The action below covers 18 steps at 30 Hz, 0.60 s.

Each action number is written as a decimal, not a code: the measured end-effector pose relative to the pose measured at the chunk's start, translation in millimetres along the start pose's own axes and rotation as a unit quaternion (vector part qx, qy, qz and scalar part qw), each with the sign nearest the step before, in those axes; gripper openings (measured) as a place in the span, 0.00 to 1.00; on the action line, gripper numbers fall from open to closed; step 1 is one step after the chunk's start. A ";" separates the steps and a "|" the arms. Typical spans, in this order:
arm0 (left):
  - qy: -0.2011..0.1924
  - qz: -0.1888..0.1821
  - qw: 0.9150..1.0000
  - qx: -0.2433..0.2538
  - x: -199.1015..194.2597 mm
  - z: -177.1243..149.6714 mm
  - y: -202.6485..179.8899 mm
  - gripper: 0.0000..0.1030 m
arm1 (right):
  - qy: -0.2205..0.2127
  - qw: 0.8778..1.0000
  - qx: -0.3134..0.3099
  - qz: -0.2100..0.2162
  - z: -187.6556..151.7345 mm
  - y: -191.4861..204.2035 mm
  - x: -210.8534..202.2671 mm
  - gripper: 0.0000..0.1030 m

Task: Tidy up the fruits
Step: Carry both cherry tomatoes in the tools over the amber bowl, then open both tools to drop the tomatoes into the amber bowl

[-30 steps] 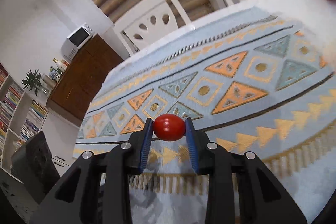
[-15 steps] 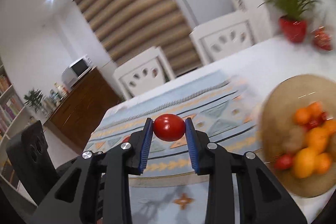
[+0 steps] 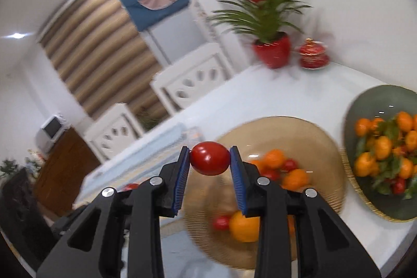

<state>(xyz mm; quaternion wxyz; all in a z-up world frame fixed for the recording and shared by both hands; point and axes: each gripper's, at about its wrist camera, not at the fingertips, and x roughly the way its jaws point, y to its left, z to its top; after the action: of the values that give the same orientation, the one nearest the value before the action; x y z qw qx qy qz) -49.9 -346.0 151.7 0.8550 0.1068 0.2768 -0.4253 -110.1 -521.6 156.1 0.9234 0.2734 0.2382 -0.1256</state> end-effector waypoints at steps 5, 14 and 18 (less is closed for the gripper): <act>0.020 -0.012 1.000 -0.009 30.6 -8.0 -4.3 0.27 | 0.027 0.999 0.009 -0.035 -6.6 -27.4 24.7 0.30; 0.066 -0.020 0.997 -0.041 77.5 -18.5 13.9 0.27 | 0.064 0.995 -0.005 -0.074 -13.5 -42.6 60.4 0.30; 0.073 -0.021 0.996 -0.043 86.5 -20.9 16.8 0.27 | 0.074 0.994 -0.004 -0.081 -16.0 -45.0 71.7 0.30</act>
<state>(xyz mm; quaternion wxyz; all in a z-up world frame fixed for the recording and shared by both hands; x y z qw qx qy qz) -2.7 -384.6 84.7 0.8271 0.0950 0.3590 -0.4220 -71.0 -556.7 87.8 0.8910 0.2584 0.3280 -0.1782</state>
